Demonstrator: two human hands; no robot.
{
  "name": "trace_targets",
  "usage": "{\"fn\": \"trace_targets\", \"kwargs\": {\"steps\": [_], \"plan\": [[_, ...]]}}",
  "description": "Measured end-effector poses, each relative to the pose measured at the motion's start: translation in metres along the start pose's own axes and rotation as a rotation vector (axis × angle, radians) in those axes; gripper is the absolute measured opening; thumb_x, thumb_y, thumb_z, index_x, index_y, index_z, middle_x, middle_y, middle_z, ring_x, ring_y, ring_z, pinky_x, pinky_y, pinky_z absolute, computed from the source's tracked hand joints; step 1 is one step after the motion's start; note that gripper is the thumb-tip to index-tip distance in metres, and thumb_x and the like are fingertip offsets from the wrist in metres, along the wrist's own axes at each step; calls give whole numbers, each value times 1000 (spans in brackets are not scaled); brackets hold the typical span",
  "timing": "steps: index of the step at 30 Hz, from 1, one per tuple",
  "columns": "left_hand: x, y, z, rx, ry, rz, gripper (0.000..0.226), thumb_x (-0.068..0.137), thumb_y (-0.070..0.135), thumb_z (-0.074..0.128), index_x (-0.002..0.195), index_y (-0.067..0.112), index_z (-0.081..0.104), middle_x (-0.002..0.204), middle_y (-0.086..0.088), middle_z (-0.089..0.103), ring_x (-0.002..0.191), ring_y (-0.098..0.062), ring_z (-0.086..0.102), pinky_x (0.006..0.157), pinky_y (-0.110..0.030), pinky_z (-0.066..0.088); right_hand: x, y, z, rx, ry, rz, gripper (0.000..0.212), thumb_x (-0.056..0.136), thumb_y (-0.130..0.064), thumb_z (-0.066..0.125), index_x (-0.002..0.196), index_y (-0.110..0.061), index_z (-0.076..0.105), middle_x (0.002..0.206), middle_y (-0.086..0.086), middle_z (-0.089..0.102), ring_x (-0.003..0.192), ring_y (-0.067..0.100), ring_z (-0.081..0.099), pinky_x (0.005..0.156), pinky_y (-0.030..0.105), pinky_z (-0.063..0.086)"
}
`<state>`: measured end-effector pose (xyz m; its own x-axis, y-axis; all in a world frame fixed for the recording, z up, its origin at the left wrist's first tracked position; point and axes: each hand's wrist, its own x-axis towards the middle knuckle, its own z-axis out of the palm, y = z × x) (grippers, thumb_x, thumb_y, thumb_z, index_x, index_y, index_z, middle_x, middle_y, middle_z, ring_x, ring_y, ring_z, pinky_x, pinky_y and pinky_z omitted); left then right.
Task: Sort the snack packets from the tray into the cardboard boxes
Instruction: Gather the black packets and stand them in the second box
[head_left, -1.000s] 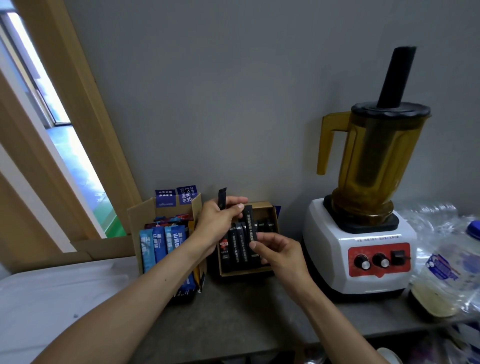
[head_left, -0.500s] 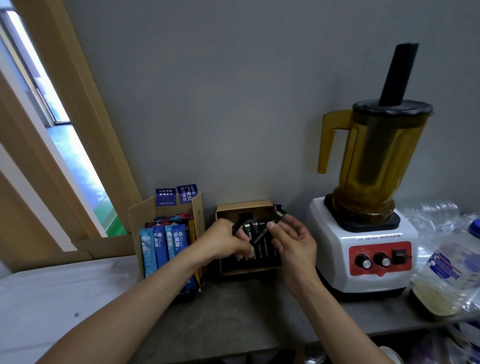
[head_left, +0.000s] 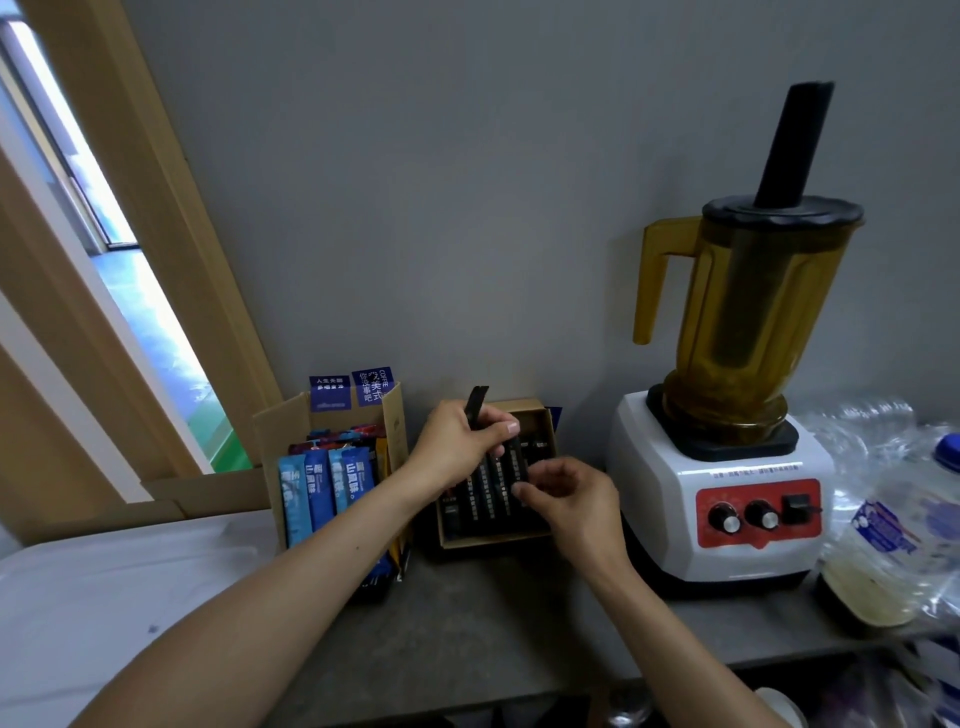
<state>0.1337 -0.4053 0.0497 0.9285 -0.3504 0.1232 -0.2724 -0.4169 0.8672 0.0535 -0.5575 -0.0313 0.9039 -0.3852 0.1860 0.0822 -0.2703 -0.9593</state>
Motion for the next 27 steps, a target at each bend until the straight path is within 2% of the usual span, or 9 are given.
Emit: {"fn": "trace_targets", "kwargs": {"steps": [3, 5, 8, 10, 14, 17, 19, 23, 27], "plan": [[10, -6, 11, 82, 36, -8, 10, 94, 27, 73, 99, 21, 79, 77, 7, 73, 68, 3, 69, 62, -12, 45, -3, 9, -2, -205, 15, -37, 14, 84, -30, 83, 87, -33, 71, 81, -13, 75, 77, -3, 71, 74, 31, 63], [16, -11, 20, 114, 90, -3, 7, 93, 28, 74, 94, 23, 79, 73, 7, 73, 66, 4, 68, 66, -19, 46, -1, 10, -3, -249, 21, -54, 13, 85, -30, 82, 85, -34, 70, 79, -13, 74, 75, -2, 70, 72, 30, 62], [19, -15, 31, 145, 134, 33, 7, 92, 28, 75, 91, 24, 80, 66, 9, 71, 62, 6, 66, 65, -18, 47, 3, 10, -4, -366, 0, -41, 12, 86, -31, 81, 86, -33, 69, 79, -14, 72, 76, 0, 68, 71, 28, 60], [20, -17, 34, 174, 118, 51, 7, 92, 28, 76, 91, 24, 81, 65, 10, 71, 63, 4, 66, 65, -18, 48, 0, 12, -5, -494, -23, -62, 10, 88, -34, 78, 91, -35, 69, 85, -16, 71, 80, 0, 66, 72, 26, 57], [22, -20, 37, 252, 114, 112, 8, 92, 30, 75, 89, 27, 81, 67, 17, 68, 69, -1, 66, 72, -27, 55, -12, 16, -4, -673, -45, -192, 15, 92, -35, 73, 107, -35, 70, 104, -17, 65, 93, 4, 64, 72, 19, 47], [22, -24, 42, 272, 102, 135, 9, 94, 33, 72, 91, 28, 80, 62, 8, 70, 54, -4, 64, 69, -30, 58, -14, 19, 1, -688, -76, -277, 17, 91, -30, 72, 108, -33, 70, 108, -14, 65, 94, 7, 64, 71, 18, 44], [20, -25, 45, 252, 133, 140, 10, 93, 34, 73, 93, 28, 80, 60, 5, 70, 47, -5, 62, 66, -29, 58, -13, 20, 3, -703, -130, -328, 16, 93, -29, 68, 109, -32, 70, 112, -13, 64, 98, 6, 64, 76, 18, 49], [21, -29, 48, 195, 215, 124, 9, 90, 31, 77, 95, 26, 82, 67, 18, 68, 57, 2, 61, 72, -28, 57, -11, 20, 5, -777, -193, -389, 21, 97, -31, 62, 116, -29, 69, 121, -9, 63, 104, 8, 62, 83, 22, 55], [23, -33, 47, 190, 188, 113, 19, 86, 25, 82, 104, 21, 80, 95, 9, 77, 79, -6, 71, 79, -34, 61, -7, 21, 10, -868, -225, -389, 26, 99, -32, 59, 122, -25, 69, 126, -4, 62, 110, 14, 61, 85, 28, 57]]}}
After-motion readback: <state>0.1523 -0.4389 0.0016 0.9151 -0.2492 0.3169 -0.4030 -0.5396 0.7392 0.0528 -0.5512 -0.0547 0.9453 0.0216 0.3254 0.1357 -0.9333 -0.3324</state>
